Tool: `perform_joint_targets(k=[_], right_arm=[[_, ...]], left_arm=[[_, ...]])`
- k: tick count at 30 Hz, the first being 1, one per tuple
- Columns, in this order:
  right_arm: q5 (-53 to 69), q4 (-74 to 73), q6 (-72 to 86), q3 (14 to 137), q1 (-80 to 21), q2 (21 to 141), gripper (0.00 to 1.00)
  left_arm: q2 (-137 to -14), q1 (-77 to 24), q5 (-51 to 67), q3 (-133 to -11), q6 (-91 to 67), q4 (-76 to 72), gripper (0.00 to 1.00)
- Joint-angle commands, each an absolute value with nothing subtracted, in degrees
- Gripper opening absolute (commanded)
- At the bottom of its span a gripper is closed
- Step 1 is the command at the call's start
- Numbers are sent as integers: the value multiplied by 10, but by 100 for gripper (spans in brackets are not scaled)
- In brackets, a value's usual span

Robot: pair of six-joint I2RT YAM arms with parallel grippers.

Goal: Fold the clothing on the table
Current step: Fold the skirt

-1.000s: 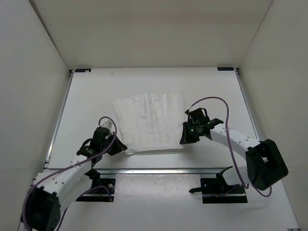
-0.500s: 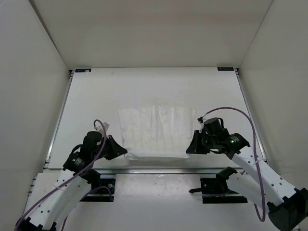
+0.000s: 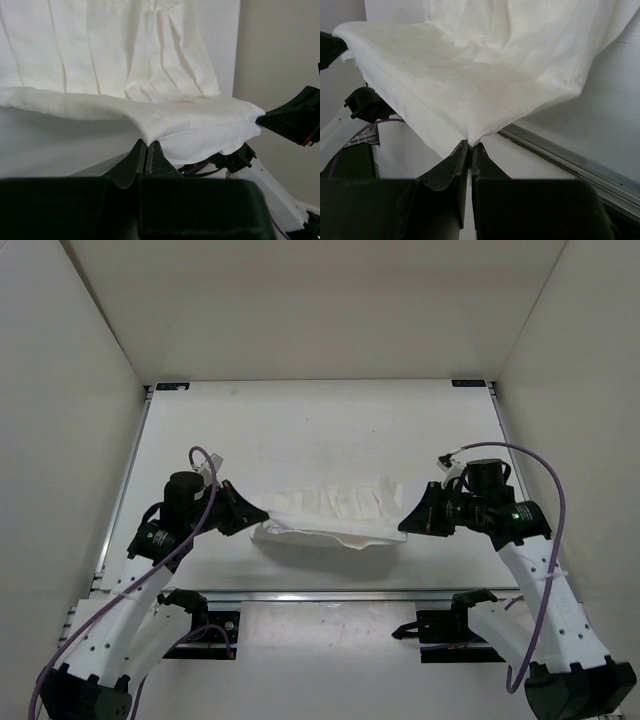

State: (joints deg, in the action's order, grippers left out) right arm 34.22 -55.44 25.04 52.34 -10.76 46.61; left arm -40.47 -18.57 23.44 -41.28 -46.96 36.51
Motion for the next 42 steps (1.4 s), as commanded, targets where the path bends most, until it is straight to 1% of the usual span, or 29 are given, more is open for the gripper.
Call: perform_joint_targets(k=[1, 5, 7, 9, 11, 13, 19, 20, 21, 23, 27, 30, 32, 34, 39, 42], right_arm=[[351, -490, 242, 505, -100, 504, 0], [394, -390, 290, 495, -67, 561, 0], [403, -364, 299, 501, -55, 593, 0], [399, -332, 311, 519, -40, 643, 0], [422, -297, 328, 522, -30, 691, 0], [432, -241, 349, 536, -27, 734, 0], [417, -191, 356, 634, -49, 876, 0], [424, -188, 348, 644, -52, 899, 0], [417, -184, 342, 663, -56, 912, 0], [399, -220, 316, 707, -59, 938, 0], [351, -257, 300, 701, -62, 907, 0], [321, -292, 294, 664, -68, 832, 0], [310, -309, 298, 612, -76, 786, 0], [305, -321, 305, 570, -78, 717, 0], [289, -354, 328, 448, -100, 596, 0], [284, -387, 341, 410, -107, 520, 0]], left_arm=[[-421, -152, 192, -384, -460, 329, 0], [-439, -126, 185, -367, -461, 294, 0], [-464, -119, 173, -367, -460, 281, 0], [-489, -110, 171, -366, -461, 254, 3], [-521, -98, 169, -357, -469, 224, 5], [-551, -83, 163, -350, -476, 189, 4], [-646, -65, 147, -375, -470, 136, 5], [-661, -58, 149, -376, -471, 128, 5], [-676, -57, 154, -384, -472, 121, 0], [-694, -53, 168, -396, -469, 108, 0], [-714, -69, 171, -446, -447, 136, 0], [-699, -69, 184, -446, -449, 140, 0], [-685, -77, 192, -434, -451, 148, 0], [-656, -86, 191, -423, -450, 161, 0], [-579, -109, 185, -361, -456, 195, 0], [-500, -117, 175, -324, -464, 224, 0]])
